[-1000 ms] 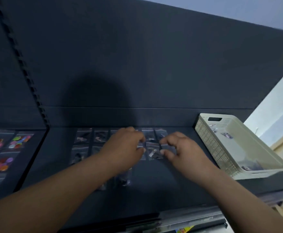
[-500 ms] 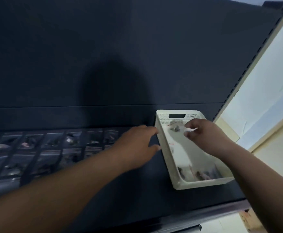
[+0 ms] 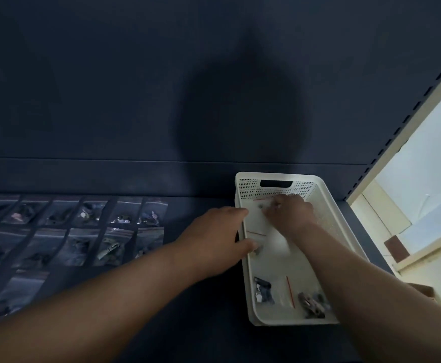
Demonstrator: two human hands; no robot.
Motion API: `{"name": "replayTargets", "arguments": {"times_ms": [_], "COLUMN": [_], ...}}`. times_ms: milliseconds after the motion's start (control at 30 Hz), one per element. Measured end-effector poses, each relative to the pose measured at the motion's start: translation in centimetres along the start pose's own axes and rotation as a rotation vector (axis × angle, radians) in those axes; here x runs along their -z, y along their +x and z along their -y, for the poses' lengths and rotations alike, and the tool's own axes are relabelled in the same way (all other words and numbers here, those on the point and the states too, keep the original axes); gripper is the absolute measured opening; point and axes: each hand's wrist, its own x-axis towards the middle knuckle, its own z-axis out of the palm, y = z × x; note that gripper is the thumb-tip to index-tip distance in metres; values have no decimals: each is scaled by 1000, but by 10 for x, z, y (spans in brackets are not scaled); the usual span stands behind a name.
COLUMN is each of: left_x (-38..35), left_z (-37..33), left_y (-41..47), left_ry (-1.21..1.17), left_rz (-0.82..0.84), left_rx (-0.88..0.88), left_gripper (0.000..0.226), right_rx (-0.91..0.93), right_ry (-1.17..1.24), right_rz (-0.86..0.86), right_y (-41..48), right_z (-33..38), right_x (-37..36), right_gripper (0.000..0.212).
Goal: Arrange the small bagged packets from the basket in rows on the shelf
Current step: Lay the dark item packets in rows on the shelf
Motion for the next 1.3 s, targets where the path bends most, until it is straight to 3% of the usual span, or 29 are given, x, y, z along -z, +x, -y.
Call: {"name": "replayTargets", "arguments": {"times_ms": [100,167,267,333,367,500,600,700,767,967,1067,1133,1300], "left_x": [0,1,2,8,14,39,50,58,62,78,88,95,114], "left_z": [-1,1,4,4,3,5,15,35,52,106,136,155,182], "left_y": [2,2,4,4,3,-6,-21,-37,-49,-94,-116,-129,-154], "left_ry": [-13,-42,-207,-459,-590,-903,-982,-1021,-1030,-1065,-1036,-1072,-1096], "left_rz": [-12,-7,-24,-110,-149,-163,-151,-162,-163,-223,-252,-239,-106], "left_rx": [-1,6,62,115,149,231,249,253,260,318,350,376,404], "left_gripper": [54,57,52,29,21,37,25,19,16,11,22,28,17], "right_rx": [68,65,-22,-68,-66,104,205,210,206,331,385,400,375], "right_ry": [81,191,736,1060,1112,1075,1072,1095,1115,998,871,848,853], "right_rz": [7,53,124,248,307,452,511,499,503,287,179,168,223], "right_y": [2,-1,-13,-28,-35,-62,-81,-96,-106,-139,-155,-166,-184], "right_z": [-2,-4,4,20,29,61,89,115,130,188,215,230,257], "right_x": [1,10,34,53,61,76,75,67,56,15,-5,-14,-26], "right_gripper": [18,22,16,6,5,6,13,4,14,20,19,20,21]}}
